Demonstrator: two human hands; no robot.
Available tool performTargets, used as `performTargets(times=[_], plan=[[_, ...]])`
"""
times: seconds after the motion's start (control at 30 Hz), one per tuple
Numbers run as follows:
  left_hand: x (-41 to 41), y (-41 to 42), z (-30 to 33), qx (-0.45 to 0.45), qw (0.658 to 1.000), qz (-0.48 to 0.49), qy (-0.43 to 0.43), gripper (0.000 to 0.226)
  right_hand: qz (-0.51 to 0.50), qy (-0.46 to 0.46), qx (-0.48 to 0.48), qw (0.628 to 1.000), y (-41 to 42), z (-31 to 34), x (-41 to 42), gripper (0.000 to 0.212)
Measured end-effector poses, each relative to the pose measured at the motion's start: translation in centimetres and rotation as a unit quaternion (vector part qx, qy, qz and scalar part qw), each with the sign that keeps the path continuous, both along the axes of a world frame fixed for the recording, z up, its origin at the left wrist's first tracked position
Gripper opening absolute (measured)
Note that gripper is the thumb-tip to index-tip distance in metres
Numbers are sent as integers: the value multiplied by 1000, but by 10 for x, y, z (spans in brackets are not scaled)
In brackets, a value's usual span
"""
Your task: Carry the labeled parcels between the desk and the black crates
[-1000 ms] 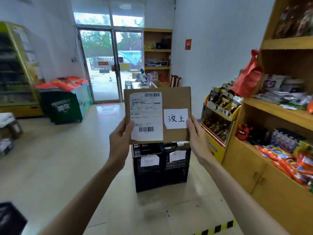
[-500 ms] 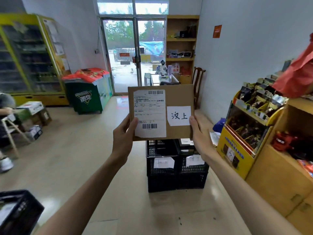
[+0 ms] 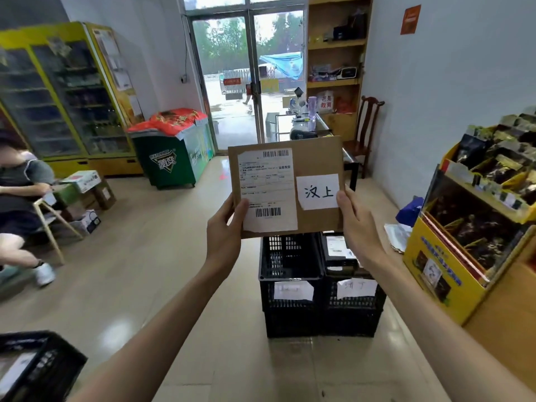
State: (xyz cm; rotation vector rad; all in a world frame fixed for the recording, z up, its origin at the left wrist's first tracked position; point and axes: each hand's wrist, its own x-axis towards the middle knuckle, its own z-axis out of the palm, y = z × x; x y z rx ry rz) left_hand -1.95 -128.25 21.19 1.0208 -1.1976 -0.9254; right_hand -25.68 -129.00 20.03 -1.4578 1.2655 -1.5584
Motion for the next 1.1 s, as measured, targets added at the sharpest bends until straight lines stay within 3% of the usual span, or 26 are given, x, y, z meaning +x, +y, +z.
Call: performTargets(times=[0.2,0.53,0.7,0.77,0.97,1.1], plan=[[-15,-55,-25,10,1000,6,-27,43,-8,-2,35,999,-56,-29,-13,39],[-17,-178,-52,54,998,2,37,40,-23,-2,96,995,-165,-49,-17,42],[-14,-249,-64,64,997,-2,44,39,-49,24,119,991,-233,-59,-14,88],[-15,-275,-71,67,997,-9,37,38,-63,30,123,990,-261,-66,-17,96],[-25,-343,-92,84,996,-30,32,30,-71,27,151,986,-319,-85,-27,87],[-40,-380,-105,109,993,-40,26,31,-70,8,182,981,-352,-92,-38,51]])
